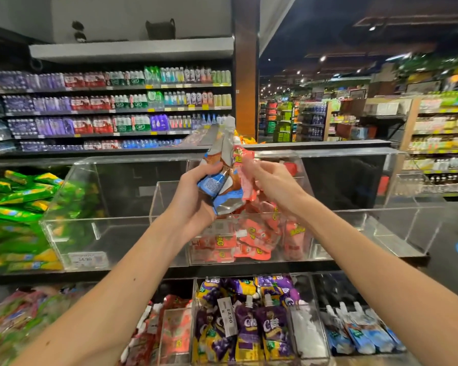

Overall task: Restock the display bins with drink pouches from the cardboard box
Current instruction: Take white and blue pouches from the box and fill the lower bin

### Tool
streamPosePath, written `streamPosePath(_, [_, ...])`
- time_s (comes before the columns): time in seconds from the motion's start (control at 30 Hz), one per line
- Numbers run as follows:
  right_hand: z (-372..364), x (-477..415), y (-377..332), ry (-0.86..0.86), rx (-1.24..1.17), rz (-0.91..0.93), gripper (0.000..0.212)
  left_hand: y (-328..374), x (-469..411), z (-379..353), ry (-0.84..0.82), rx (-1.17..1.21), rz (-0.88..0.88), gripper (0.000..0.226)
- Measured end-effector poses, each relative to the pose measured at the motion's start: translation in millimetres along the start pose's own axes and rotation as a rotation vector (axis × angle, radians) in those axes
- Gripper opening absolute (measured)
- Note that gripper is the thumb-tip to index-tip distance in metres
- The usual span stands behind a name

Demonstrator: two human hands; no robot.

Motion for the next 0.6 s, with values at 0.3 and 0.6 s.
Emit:
streamPosePath(0.3, [53.7,-5.1,4.9,0.330,-0.081,-0.002,0.024,19.5,-9.0,-2.6,0.041,-0.090,-0.094,0.014])
streamPosePath(0.6, [44.9,-11.0,6.0,0.446,0.244,0.145,0.029,24.5,-1.0,16.1,0.076,-0.044,-0.112,0.025])
Point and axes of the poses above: each hand's wrist, its own x-axis away from the middle knuckle, its own z-axis out of the back of the hand, y = z × x, the point moved 4 cm from there along -x, towards the middle knuckle, and after that the axes turned 6 degrees about x, right-handed, at the moved point
